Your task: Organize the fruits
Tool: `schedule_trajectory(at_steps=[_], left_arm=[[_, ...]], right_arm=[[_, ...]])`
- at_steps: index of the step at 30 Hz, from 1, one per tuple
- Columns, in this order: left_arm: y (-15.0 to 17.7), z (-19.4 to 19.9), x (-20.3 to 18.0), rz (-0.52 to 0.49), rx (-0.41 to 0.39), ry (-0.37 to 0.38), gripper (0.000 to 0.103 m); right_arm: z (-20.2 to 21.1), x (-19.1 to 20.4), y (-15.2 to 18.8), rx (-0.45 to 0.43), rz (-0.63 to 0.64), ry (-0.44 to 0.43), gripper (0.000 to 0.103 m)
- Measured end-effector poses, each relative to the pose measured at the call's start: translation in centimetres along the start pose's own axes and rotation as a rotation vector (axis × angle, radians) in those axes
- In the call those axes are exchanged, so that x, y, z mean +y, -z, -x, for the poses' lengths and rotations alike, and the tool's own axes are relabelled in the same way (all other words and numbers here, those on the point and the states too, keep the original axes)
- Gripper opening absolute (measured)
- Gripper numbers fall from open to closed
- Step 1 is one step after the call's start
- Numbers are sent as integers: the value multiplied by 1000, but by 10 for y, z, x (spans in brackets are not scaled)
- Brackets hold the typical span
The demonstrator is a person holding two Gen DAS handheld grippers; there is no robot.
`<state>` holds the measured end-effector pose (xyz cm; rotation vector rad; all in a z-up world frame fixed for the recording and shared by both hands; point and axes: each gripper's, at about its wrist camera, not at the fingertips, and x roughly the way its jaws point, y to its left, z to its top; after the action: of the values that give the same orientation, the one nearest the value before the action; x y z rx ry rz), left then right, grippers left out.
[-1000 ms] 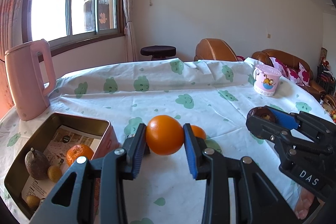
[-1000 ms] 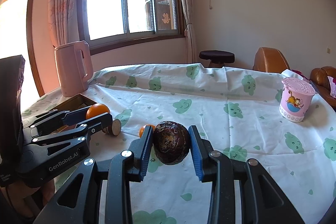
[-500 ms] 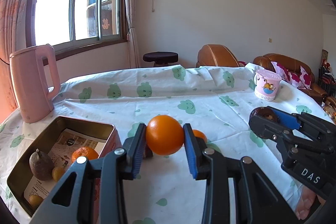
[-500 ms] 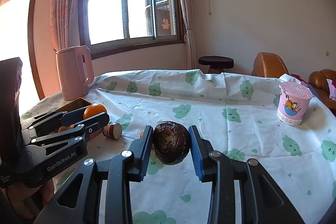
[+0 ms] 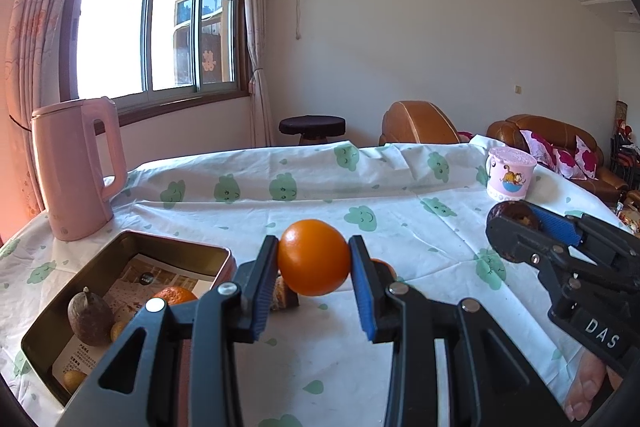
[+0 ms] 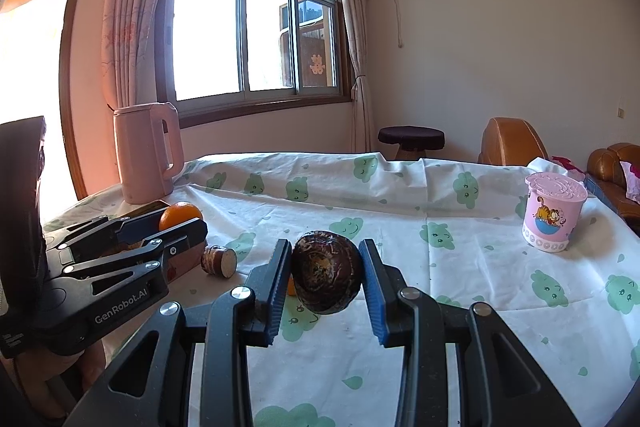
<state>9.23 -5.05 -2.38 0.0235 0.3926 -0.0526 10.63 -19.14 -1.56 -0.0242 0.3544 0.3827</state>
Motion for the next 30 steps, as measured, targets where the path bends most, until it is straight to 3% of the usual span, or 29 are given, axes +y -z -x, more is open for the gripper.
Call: schedule_trajectory(at_steps=[13, 30], left_arm=[[5, 16, 22, 35, -17, -27, 37], [12, 25, 76, 118, 1, -86, 37]], right_arm=[[2, 7, 0, -14, 25, 11, 37], [-26, 54, -10, 34, 54, -109, 37]])
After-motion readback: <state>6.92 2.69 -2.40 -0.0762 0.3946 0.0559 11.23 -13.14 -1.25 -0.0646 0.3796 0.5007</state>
